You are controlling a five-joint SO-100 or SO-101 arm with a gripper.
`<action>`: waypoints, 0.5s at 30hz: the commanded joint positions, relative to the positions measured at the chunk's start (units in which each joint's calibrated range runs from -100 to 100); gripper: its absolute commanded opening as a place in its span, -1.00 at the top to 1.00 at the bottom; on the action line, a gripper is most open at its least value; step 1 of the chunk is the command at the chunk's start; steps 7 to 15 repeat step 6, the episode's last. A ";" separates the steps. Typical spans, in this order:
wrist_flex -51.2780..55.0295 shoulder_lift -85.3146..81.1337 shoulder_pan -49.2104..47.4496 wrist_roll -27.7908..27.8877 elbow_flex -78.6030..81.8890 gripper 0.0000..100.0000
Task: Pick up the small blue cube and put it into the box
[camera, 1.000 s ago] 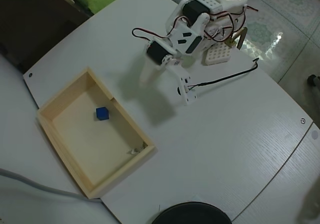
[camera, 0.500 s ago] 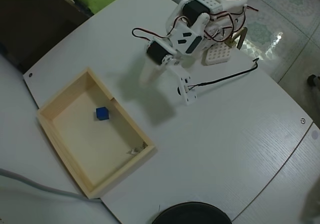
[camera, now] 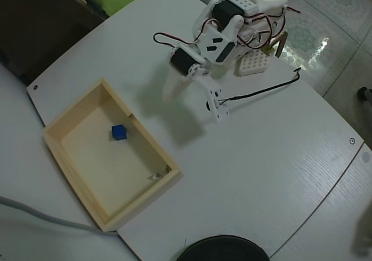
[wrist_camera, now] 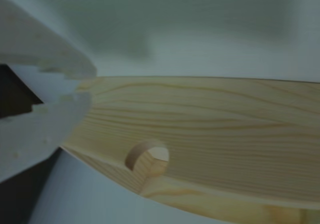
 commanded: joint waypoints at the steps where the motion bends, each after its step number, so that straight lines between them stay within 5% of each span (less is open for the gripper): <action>1: 0.10 -0.34 0.18 0.09 1.00 0.97; 15: 0.10 -0.34 0.18 0.09 1.00 0.97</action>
